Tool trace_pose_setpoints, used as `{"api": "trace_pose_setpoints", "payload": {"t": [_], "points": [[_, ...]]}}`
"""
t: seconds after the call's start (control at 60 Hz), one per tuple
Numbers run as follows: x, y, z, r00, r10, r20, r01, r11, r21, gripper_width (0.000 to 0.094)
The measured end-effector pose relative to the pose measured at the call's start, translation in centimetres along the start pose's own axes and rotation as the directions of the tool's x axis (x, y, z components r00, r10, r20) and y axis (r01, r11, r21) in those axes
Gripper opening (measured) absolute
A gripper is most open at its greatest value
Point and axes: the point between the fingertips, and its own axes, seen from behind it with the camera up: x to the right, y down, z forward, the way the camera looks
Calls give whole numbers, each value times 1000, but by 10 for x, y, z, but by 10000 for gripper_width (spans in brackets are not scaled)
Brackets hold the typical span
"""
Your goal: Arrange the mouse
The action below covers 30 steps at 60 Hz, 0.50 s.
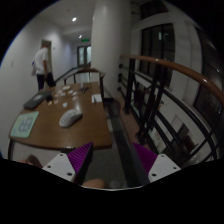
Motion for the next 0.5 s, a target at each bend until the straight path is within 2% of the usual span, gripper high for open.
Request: {"api": "trace_pose_setpoints", "payload": {"t": [0.067,0.117,0.167,0.233,0.35,0.367,0.5], "points": [[4,13,-4,996,-83,-12,82,995,-50,793],[-11,5,20,990,-135,-38,134,990,-33,798],[-18,2,22,985,-169,-29,169,986,-17,795],[-47,5,23,984,-173,40,174,985,-14,794],[-128,-13,77,971,-121,206,124,992,0,793],[-129,-8,51,966,-113,231,116,993,2,794],[-190,-29,121,945,-113,308,105,994,43,788]]}}
